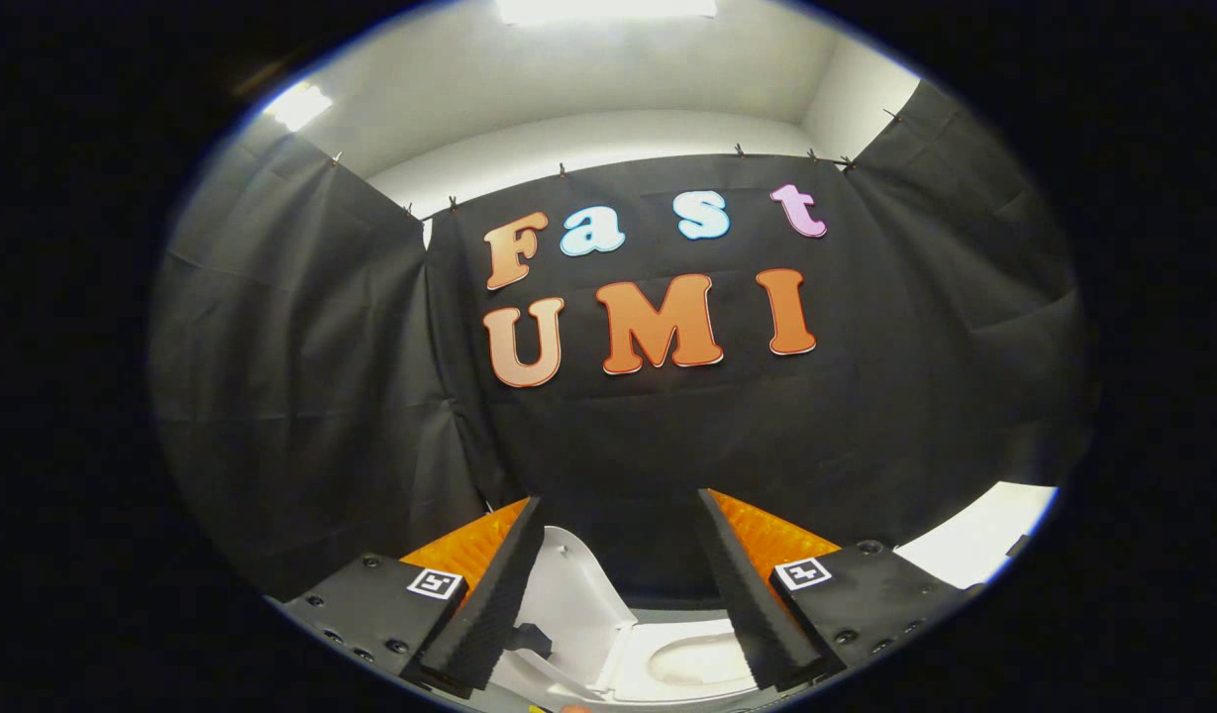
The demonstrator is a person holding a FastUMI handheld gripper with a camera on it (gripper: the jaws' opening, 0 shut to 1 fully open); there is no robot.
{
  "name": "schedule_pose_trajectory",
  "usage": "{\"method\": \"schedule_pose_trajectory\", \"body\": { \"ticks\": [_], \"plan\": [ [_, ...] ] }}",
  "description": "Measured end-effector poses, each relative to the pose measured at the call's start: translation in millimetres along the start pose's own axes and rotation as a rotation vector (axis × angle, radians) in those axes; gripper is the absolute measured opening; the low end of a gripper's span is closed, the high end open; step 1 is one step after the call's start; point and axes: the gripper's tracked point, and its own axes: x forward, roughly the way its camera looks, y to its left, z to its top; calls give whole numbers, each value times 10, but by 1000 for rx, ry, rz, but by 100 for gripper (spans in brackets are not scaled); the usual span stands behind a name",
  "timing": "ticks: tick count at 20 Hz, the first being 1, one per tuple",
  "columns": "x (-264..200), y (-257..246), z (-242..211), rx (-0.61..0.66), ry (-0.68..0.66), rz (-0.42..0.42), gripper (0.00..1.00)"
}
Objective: Open the toilet lid.
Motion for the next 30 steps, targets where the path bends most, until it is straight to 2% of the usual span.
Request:
{"method": "schedule_pose_trajectory", "body": {
  "ticks": [16,19,30],
  "plan": [
    [-41,145,66,11,-11,43,99],
    [-77,200,231,72,-56,63,99],
    [-100,125,178,67,-39,33,98]
  ]
}}
